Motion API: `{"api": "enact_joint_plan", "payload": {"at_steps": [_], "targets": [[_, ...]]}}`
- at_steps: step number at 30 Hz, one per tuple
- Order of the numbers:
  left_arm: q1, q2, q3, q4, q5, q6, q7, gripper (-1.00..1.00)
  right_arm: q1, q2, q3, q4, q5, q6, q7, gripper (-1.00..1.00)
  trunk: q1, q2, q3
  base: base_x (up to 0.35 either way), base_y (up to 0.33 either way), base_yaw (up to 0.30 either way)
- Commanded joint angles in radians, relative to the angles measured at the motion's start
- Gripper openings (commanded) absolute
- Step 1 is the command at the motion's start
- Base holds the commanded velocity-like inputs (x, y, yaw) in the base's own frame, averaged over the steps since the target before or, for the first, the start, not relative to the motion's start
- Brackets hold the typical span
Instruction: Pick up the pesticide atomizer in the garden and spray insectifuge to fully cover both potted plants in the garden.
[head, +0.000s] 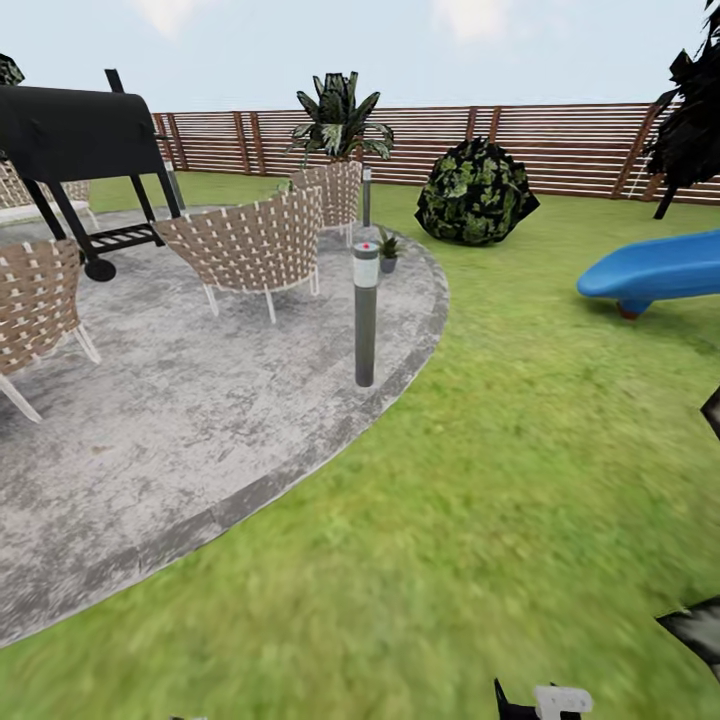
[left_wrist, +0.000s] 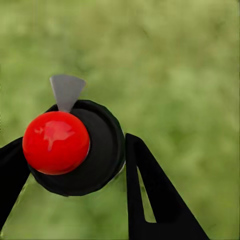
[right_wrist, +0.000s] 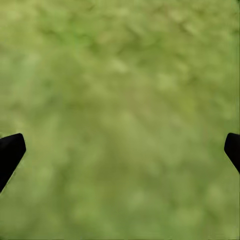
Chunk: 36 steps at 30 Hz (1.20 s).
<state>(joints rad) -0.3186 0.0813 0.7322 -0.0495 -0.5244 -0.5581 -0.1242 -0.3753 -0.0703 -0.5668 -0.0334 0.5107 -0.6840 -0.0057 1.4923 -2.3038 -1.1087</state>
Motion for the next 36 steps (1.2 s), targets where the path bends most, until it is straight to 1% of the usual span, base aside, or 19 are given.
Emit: {"api": "enact_joint_plan", "payload": {"at_steps": [1,36], "targets": [[0.000,0.000,0.009,0.000,-0.003,-0.002,-0.006,-1.00,-0.001,0.000,-0.008,0.001,0.009,-0.003,-0.001,1.00,0.000,0.000,-0.001,0.329,0.052,0.000],[0.000,0.000,0.009,0.000,-0.003,-0.002,-0.006,-1.00,-0.001,-0.001,-0.010,-0.004,0.007,-0.005,-0.003,1.00,0.000,0.000,-0.001,0.338,0.002,0.000]]}}
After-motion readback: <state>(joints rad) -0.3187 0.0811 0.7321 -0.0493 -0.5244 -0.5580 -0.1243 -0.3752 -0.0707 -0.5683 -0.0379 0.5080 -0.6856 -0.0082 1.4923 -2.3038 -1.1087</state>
